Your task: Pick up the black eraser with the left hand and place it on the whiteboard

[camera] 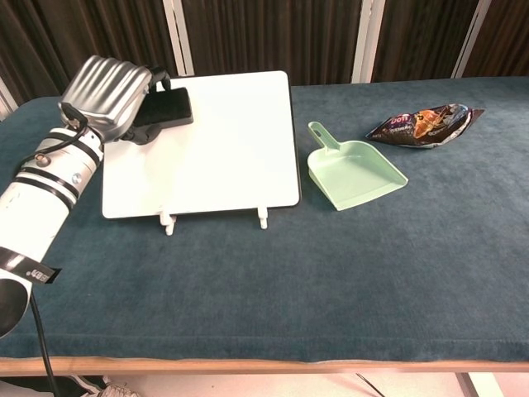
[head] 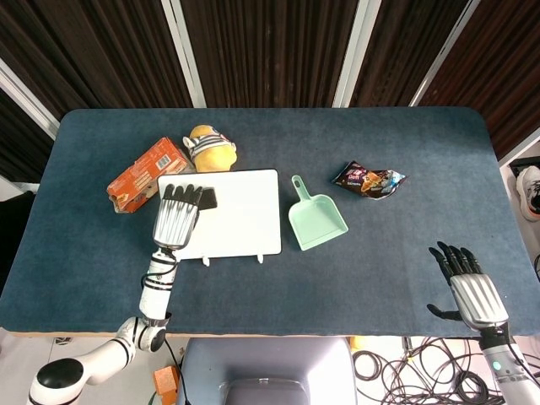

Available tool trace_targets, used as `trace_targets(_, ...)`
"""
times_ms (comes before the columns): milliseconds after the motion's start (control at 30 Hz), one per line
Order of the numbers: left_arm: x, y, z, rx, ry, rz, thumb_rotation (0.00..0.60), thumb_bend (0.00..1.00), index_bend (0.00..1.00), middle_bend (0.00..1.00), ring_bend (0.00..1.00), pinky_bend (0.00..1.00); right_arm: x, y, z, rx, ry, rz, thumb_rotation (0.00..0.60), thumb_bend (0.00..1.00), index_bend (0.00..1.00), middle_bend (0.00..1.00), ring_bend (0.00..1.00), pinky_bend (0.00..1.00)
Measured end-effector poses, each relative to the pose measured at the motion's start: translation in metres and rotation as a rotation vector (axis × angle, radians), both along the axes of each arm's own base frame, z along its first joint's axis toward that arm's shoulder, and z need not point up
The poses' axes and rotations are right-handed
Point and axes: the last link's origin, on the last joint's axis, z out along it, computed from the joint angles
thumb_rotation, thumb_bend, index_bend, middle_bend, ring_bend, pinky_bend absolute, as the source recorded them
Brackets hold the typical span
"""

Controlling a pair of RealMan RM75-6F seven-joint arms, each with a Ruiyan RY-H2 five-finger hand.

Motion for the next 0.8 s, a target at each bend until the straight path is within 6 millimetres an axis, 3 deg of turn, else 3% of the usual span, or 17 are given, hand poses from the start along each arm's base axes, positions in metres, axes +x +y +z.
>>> trace_targets(133, 0.001, -0.001, 0.0, -0.005, -0.011, 0.004, 0.6, 0.26, 0.24, 0.33, 0.34, 0.31, 0.0, 0.0, 0.001, -0.004, -0.002, -0.001, 0.6, 0.08, 0.0, 0.0, 0.0, 0.0)
trace_targets(367, 0.003, -0.003, 0.001, -0.019, -0.027, 0.004, 0.6, 0.24, 0.2, 0.28, 0.29, 0.3, 0.0, 0.0, 0.0, -0.001, 0.001, 0.001, 0.6, 0.08, 0.0, 0.0, 0.0, 0.0)
trace_targets(567, 0.002, -0.007, 0.001, -0.033, -0.032, 0.009, 0.6, 0.23, 0.13, 0.18, 0.18, 0.28, 0.0, 0.0, 0.001, -0.007, 0.0, 0.002, 0.6, 0.08, 0.0, 0.0, 0.0, 0.0)
trace_targets(800, -0.007, -0.029, 0.017, -0.074, -0.067, 0.007, 0.6, 0.23, 0.01, 0.06, 0.04, 0.2, -0.001, 0.002, 0.004, -0.015, -0.003, 0.002, 0.6, 0.08, 0.0, 0.0, 0.0, 0.0)
